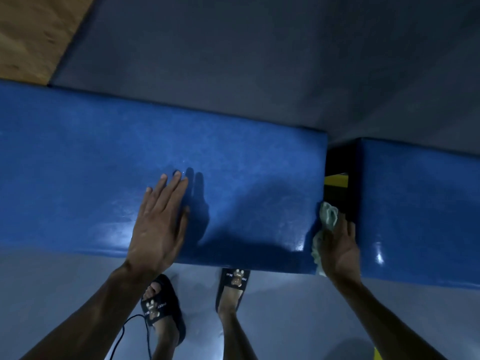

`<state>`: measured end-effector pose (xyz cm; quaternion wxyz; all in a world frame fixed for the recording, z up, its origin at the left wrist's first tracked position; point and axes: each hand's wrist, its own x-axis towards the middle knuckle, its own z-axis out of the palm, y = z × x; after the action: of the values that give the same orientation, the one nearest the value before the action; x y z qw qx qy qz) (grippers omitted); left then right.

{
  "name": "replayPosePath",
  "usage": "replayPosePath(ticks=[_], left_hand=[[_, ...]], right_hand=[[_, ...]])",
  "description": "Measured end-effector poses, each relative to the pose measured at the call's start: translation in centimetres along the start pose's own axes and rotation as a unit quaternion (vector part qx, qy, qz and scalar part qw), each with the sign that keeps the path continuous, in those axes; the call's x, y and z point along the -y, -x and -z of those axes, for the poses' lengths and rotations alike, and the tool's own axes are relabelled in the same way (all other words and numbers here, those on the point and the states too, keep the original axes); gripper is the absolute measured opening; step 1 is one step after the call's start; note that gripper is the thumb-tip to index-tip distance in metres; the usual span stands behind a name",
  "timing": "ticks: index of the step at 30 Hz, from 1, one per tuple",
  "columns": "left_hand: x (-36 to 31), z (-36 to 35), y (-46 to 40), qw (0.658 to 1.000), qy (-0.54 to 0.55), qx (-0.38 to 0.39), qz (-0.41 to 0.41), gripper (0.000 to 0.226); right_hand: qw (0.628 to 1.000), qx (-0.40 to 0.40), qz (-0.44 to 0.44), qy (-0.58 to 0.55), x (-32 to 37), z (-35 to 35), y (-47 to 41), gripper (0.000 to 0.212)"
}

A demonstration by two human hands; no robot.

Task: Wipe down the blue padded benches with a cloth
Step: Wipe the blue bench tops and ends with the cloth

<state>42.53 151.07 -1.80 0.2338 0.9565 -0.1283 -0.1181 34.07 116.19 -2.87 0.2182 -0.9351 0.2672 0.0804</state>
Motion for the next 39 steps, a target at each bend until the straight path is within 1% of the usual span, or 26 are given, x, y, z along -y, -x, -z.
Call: replayPosePath(ticks=[1, 3, 4, 7, 8, 10, 11, 13, 15, 16, 17, 19, 20, 22, 24, 26, 29, 31, 33, 34, 36, 37, 38, 39], left_hand=[[-0.1, -0.2, -0.1, 1.0, 0.0, 0.001, 0.0, 0.056], [-0.4, -0.3, -0.2, 1.0, 0.002, 0.004, 0.0, 0.056], [-0.4, -0.3, -0.4, 1.0, 0.003, 0.003, 0.001, 0.056], [-0.4, -0.1, -0.7, 1.0, 0.001, 0.008, 0.006, 0.057], [-0.3, 0.0, -0.9, 1.0, -0.001, 0.007, 0.006, 0.057], [-0.2, 0.2, -1.2, 1.0, -0.006, 0.004, 0.008, 0.057], [-0.1, 0.3, -1.3, 1.0, -0.009, 0.003, 0.009, 0.057], [0.1, 0.6, -1.4, 1.0, -0.015, 0.003, 0.013, 0.058], [0.2, 0.7, -1.4, 1.0, -0.021, 0.006, 0.016, 0.058], [0.2, 0.8, -1.5, 1.0, -0.022, 0.007, 0.017, 0.059], [0.2, 0.8, -1.5, 1.0, -0.023, 0.008, 0.017, 0.059], [0.0, 1.0, -1.6, 1.0, -0.021, 0.008, 0.016, 0.059], [-0.1, 1.1, -1.6, 1.0, -0.02, 0.008, 0.015, 0.059], [-0.4, 1.4, -1.7, 1.0, -0.018, 0.004, 0.016, 0.059], [-0.1, 1.9, -1.5, 1.0, -0.018, -0.004, 0.02, 0.059], [0.2, 2.3, -1.4, 0.999, -0.019, -0.009, 0.024, 0.059], [1.1, 2.7, -1.0, 0.999, -0.021, -0.012, 0.027, 0.058], [1.8, 2.7, -0.9, 0.999, -0.016, -0.007, 0.026, 0.059], [2.7, 2.8, -1.0, 1.0, -0.013, -0.004, 0.023, 0.059], [3.0, 2.9, -1.1, 1.0, -0.012, -0.005, 0.023, 0.059], [3.7, 3.3, -0.8, 1.0, -0.008, -0.011, 0.028, 0.058], [4.1, 3.6, -0.6, 0.999, -0.005, -0.014, 0.028, 0.057], [4.5, 3.9, -0.5, 1.0, -0.004, -0.014, 0.027, 0.057], [4.9, 4.2, -0.4, 1.0, -0.004, -0.014, 0.028, 0.057]], right_hand=[[0.999, -0.018, -0.027, -0.026, 0.8, -0.4, -0.3, 0.065], [0.995, -0.045, -0.068, -0.061, 2.0, -1.0, -1.3, 0.051], [0.994, -0.051, -0.075, -0.064, 2.6, -1.1, -2.0, 0.051], [0.997, -0.054, -0.053, -0.014, 3.2, -1.5, -4.6, 0.065], [0.997, -0.047, -0.054, -0.005, 3.5, -1.5, -5.7, 0.064], [0.998, -0.035, -0.051, -0.011, 4.0, -1.4, -8.2, 0.051], [0.998, -0.04, -0.047, -0.011, 4.3, -1.4, -9.5, 0.049], [0.996, -0.063, -0.056, -0.004, 5.4, -1.2, -11.2, 0.05], [0.995, -0.077, -0.058, 0.015, 7.4, -1.9, -11.1, 0.054], [0.997, -0.075, -0.03, 0.018, 8.9, -2.5, -10.4, 0.057], [0.998, -0.058, 0.026, 0.018, 10.6, -3.4, -9.3, 0.06], [0.987, 0.009, 0.156, 0.033, 14.2, -5.8, -6.8, 0.065], [0.977, 0.032, 0.2, 0.064, 15.7, -6.8, -5.8, 0.065], [0.958, 0.052, 0.253, 0.124, 18.1, -7.4, -4.9, 0.062], [0.946, 0.058, 0.273, 0.166, 17.8, -6.3, -5.3, 0.061], [0.947, 0.048, 0.251, 0.194, 14.4, -4.6, -6.6, 0.062], [0.969, 0.034, 0.158, 0.188, 9.3, -1.9, -9.0, 0.064], [0.979, 0.026, 0.104, 0.175, 8.0, -0.8, -9.4, 0.07], [0.989, 0.016, 0.038, 0.142, 9.0, -1.1, -9.0, 0.07], [0.992, 0.008, 0.004, 0.125, 10.2, -1.8, -8.6, 0.068], [0.994, -0.005, -0.038, 0.101, 13.7, -4.4, -7.3, 0.067], [0.995, -0.003, -0.038, 0.091, 15.9, -6.0, -6.4, 0.067], [0.997, 0.005, -0.015, 0.079, 18.1, -7.7, -5.5, 0.067], [0.997, 0.014, 0.029, 0.068, 20.4, -9.3, -4.4, 0.067]])
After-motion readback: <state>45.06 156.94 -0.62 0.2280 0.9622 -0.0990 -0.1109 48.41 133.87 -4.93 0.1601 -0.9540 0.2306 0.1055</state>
